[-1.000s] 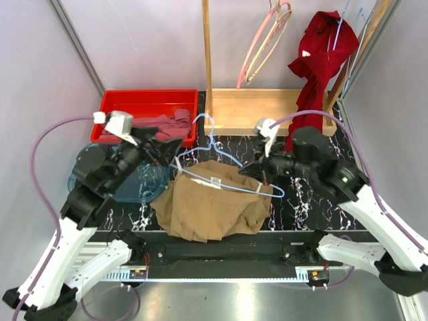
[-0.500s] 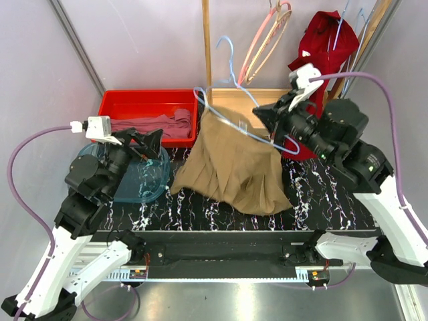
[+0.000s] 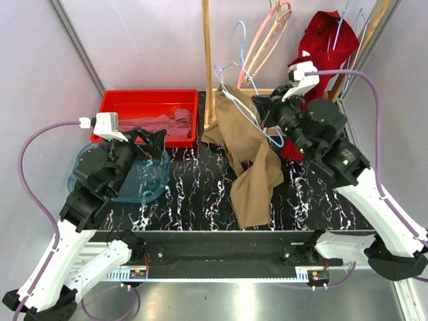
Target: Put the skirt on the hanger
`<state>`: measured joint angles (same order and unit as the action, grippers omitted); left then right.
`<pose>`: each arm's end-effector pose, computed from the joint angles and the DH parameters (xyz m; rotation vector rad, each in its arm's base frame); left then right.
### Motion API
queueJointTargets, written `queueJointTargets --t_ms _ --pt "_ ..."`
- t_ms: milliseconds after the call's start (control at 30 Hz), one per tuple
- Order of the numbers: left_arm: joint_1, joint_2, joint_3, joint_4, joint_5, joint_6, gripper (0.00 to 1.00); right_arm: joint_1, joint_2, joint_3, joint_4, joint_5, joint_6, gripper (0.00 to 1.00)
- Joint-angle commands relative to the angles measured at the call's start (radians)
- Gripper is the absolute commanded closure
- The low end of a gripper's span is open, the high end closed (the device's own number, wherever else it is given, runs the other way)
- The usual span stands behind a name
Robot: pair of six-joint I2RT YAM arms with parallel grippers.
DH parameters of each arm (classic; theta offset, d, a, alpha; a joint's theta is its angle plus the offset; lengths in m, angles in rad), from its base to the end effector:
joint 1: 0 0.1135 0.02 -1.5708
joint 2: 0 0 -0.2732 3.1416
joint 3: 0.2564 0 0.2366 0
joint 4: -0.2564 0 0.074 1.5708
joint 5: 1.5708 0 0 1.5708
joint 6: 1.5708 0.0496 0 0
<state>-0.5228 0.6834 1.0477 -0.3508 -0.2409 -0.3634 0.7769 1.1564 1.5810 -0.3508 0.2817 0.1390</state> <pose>0.1123 -0.0511 0.4253 -0.0669 1.5789 -0.5101 0.1631 0.1410 0.5215 -0.2538 1.5012 0.5250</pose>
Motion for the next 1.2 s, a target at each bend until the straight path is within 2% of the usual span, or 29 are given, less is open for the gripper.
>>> queueJointTargets --t_ms 0,233,400,633,1000,1167 --pt "0.0 0.013 0.011 0.033 -0.023 -0.008 0.01 -0.001 -0.109 -0.082 0.223 0.183 0.045 1.0" --pt "0.0 0.041 0.008 0.035 -0.011 -0.012 0.01 -0.001 -0.273 -0.232 0.329 0.345 0.019 1.0" --pt "0.0 0.048 0.0 0.039 -0.003 -0.014 0.01 -0.001 -0.307 -0.26 0.335 0.36 0.027 1.0" --pt "0.0 0.045 -0.006 0.039 0.0 -0.012 0.01 -0.001 -0.173 -0.147 0.194 0.121 0.076 1.0" --pt "0.0 0.034 -0.02 0.036 -0.006 -0.006 0.01 -0.001 -0.029 -0.164 0.297 0.064 0.169 1.0" --pt "0.0 0.036 -0.025 0.036 -0.006 -0.011 0.01 0.018 0.063 -0.11 0.341 0.047 0.18 1.0"
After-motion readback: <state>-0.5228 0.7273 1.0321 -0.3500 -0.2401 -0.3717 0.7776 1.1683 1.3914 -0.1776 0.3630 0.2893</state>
